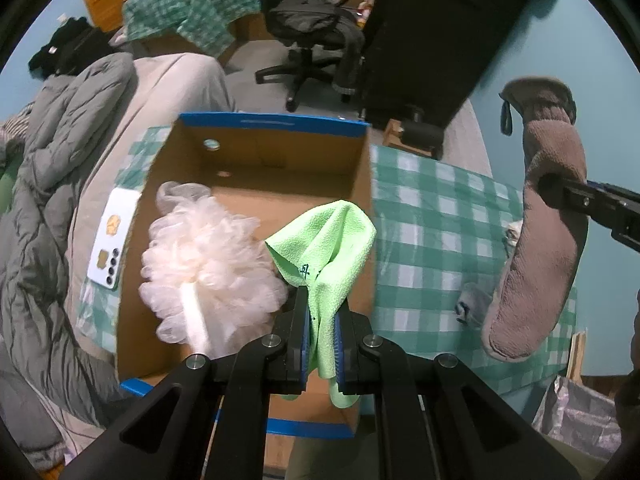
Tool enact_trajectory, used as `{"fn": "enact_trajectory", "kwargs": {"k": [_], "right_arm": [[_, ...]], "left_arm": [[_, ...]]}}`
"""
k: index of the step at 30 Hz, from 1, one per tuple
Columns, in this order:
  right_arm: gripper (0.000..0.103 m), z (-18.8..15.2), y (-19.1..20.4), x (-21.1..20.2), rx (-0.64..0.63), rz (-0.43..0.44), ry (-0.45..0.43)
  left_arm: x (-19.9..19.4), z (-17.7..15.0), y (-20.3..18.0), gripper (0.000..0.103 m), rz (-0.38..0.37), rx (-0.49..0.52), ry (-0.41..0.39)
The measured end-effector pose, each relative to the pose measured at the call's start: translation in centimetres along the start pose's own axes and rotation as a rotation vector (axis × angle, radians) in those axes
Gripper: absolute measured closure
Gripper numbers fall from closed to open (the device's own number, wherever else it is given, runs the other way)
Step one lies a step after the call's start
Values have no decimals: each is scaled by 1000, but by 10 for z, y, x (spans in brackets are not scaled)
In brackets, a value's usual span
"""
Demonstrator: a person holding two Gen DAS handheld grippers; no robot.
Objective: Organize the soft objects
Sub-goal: 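Carry the towel sock and green cloth over the box and release both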
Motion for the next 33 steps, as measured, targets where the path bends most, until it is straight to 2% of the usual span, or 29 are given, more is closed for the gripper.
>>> {"fn": "enact_trajectory", "kwargs": {"k": [8, 17, 26, 33], "right_arm": [[81, 26, 46, 19, -99, 51, 5], [81, 41, 87, 43, -161, 108, 31], [81, 51, 122, 71, -181, 169, 81], [81, 55, 138, 96, -176, 186, 123]], "left_arm": [[2, -6, 35, 93, 22, -78, 6], [9, -10, 64, 93, 36, -138, 16], [23, -14, 81, 93, 38, -170, 42], [36, -17, 89, 93, 29, -176, 63]]}}
Point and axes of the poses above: each gripper's, at about its wrist camera, not at the fingertips, and x roughly the way its jaws point, y to its left, z to its top, the point moved 4 cm from there along x, roughly the way its jaws point, and after that the axes turned 3 degrees about x, right-handed, at the moved point
